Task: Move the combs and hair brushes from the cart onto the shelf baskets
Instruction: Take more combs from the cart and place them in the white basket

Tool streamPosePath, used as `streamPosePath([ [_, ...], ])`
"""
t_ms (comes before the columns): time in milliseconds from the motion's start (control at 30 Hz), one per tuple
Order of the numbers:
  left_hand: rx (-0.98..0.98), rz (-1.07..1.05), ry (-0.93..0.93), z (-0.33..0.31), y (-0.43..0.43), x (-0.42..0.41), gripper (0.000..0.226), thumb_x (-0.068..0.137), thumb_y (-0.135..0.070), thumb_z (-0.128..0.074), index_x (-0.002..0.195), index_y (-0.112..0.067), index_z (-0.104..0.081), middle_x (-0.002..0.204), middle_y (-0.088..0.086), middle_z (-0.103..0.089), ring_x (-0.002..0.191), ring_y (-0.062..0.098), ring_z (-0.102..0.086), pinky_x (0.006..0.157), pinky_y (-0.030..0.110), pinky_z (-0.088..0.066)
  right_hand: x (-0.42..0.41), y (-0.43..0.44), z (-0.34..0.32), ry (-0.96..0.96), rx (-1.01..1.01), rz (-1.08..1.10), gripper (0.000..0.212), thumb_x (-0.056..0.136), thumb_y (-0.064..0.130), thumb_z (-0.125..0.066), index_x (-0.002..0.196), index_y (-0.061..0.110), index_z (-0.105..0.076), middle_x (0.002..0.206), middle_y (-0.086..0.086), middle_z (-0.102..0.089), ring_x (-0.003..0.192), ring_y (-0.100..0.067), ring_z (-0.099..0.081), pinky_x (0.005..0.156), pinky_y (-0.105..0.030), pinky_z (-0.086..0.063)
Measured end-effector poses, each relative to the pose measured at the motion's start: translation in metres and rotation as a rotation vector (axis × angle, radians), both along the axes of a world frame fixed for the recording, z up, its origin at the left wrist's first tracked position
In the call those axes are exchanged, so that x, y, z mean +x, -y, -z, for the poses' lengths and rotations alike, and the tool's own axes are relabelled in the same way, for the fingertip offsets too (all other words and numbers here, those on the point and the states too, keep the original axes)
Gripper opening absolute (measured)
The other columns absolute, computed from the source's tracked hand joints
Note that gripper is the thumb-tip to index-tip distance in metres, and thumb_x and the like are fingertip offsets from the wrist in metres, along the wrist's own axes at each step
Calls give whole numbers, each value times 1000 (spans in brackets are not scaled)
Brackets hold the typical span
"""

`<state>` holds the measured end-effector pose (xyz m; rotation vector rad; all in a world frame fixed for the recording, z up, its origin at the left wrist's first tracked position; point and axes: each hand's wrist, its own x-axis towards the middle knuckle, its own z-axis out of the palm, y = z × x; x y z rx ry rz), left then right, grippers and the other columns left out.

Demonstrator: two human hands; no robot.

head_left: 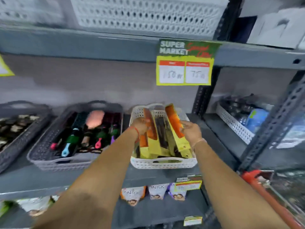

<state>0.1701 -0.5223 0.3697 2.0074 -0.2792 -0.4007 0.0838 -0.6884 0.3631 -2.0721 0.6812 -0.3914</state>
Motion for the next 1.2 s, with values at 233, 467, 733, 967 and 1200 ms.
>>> streamPosePath([
  [233,712,198,323,31,21,3,73,86,-20,-53,149,-15,-17,152,27,-16,138,38,-27,115,38,-31,-2,-8,18,-131,-15,-30,29,75,15,-70,104,10,-68,110,-15,-69,108,-27,-60,107,-33,-39],
  [467,845,190,530,28,13,-2,54,82,-38,-56,134,-24,-47,141,14,-32,132,37,-27,114,42,-26,-1,-26,16,-358,-636,-72,35,86,32,-54,110,9,-64,128,-14,-54,116,-33,-48,107,-40,-35],
  [733,228,-73,651,-17,-189,-39,31,83,-23,-64,105,-1,-70,108,21,-69,102,27,-63,93,32,-44,26,-188,-32,167,-443,-311,55,85,49,-49,121,7,-46,124,-21,-52,115,-37,-50,94,-44,-42],
  [967,-11,-648,46,42,-453,-99,33,95,-28,-46,68,-12,-55,69,13,-54,55,16,-55,47,19,-41,13,-440,-1,124,154,-752,44,83,60,-44,96,19,-53,73,-14,-68,68,-37,-66,61,-41,-56],
  [1200,24,-1009,-523,178,-582,-184,43,96,-45,-34,118,-10,-47,83,18,-61,55,21,-44,54,19,-30,0,-576,133,-495,-32,-1207,56,89,57,-31,117,12,-49,94,-21,-67,56,-24,-60,41,-20,-45],
])
